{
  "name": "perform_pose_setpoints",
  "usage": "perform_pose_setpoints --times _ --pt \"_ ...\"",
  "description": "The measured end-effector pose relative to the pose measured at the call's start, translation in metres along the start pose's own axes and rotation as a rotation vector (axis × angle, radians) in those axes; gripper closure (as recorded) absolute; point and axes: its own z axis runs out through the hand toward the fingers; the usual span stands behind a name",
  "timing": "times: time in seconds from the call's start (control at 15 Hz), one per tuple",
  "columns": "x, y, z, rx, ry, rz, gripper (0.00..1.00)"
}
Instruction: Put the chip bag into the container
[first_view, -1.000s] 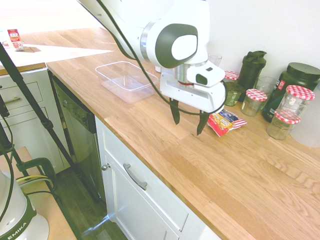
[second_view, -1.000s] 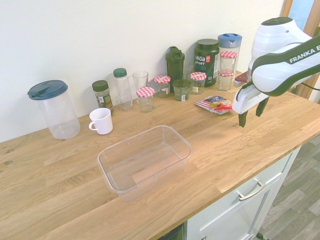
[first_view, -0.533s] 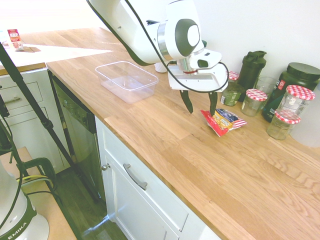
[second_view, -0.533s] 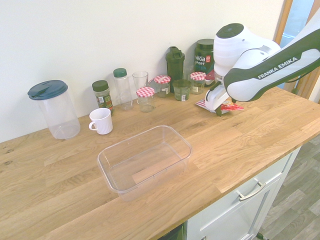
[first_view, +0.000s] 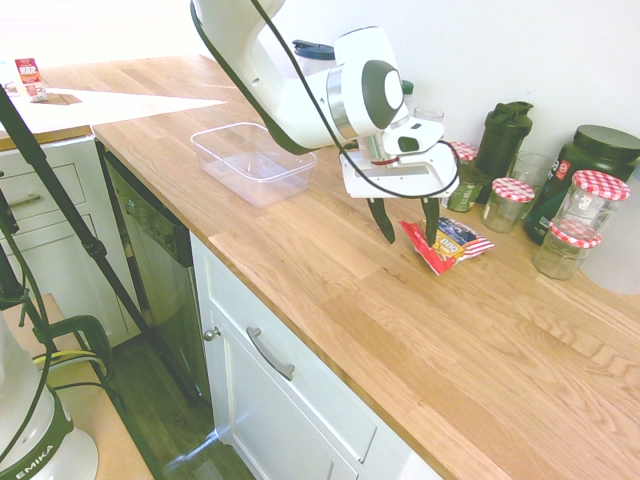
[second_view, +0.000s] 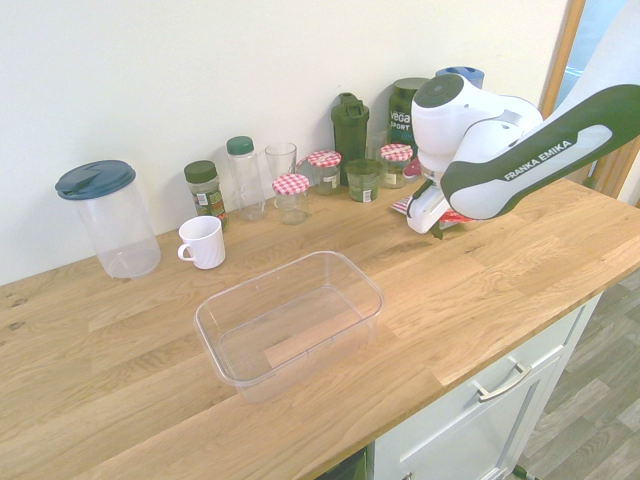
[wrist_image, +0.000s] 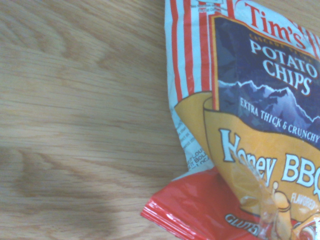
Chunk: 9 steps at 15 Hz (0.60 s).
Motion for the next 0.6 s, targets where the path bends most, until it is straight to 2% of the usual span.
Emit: perform_pose_setpoints --times 0.6 --pt "-0.0059 -0.0023 0.0025 -0.003 0.017 -0.008 1.00"
